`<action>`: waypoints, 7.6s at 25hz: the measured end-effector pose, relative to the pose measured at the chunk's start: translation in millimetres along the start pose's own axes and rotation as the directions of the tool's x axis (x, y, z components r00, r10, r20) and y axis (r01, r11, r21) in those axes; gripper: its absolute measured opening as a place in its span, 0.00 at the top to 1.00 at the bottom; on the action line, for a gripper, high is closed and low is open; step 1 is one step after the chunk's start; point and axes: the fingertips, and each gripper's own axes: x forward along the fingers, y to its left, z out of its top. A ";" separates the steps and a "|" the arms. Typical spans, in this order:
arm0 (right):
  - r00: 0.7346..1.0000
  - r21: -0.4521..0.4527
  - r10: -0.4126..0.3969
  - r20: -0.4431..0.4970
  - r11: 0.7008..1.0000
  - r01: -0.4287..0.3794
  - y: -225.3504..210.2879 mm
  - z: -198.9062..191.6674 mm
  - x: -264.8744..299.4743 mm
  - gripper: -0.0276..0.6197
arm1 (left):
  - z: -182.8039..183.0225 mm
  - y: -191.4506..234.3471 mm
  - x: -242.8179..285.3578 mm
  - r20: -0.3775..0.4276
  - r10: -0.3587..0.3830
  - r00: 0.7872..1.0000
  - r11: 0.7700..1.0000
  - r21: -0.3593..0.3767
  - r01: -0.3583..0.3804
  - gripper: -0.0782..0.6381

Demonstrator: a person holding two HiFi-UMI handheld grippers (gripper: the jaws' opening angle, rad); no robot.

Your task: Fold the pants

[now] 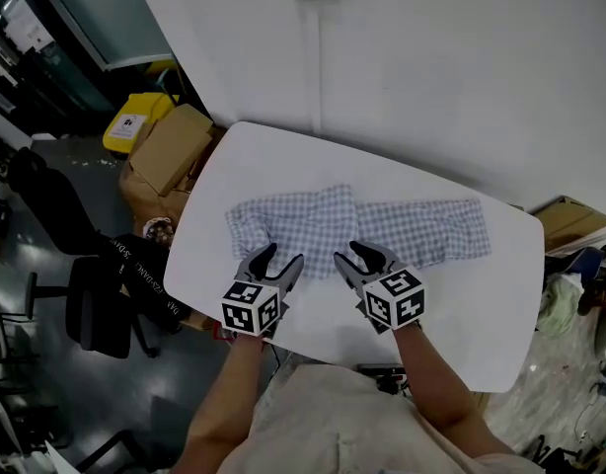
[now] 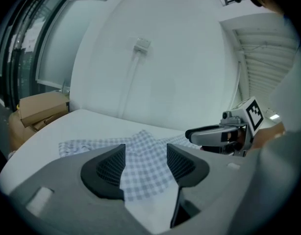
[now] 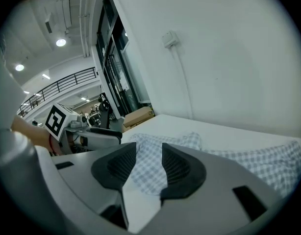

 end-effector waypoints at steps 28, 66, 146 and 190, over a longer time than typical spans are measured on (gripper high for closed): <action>0.986 0.061 -0.121 -0.113 0.990 0.128 -26.7 -13.5 57.8 0.69 | -79.4 178.3 -4.3 -0.359 0.292 0.887 0.933 -0.097 -0.346 0.53; 0.792 0.006 -0.382 -0.476 0.899 0.437 -137.3 -111.8 46.2 0.69 | -100.8 185.1 5.5 -0.467 0.387 0.795 0.909 0.047 -0.415 0.75; 0.777 0.081 -0.375 -0.506 0.876 0.475 -141.9 -100.6 43.9 0.61 | -148.1 290.6 -166.0 -0.563 0.568 0.600 0.716 -0.022 -0.698 0.61; 0.779 0.120 -0.455 -0.431 0.827 0.550 -269.3 -90.0 -133.0 0.61 | -80.5 -150.7 181.0 -0.608 -0.085 0.789 0.906 0.283 0.316 0.61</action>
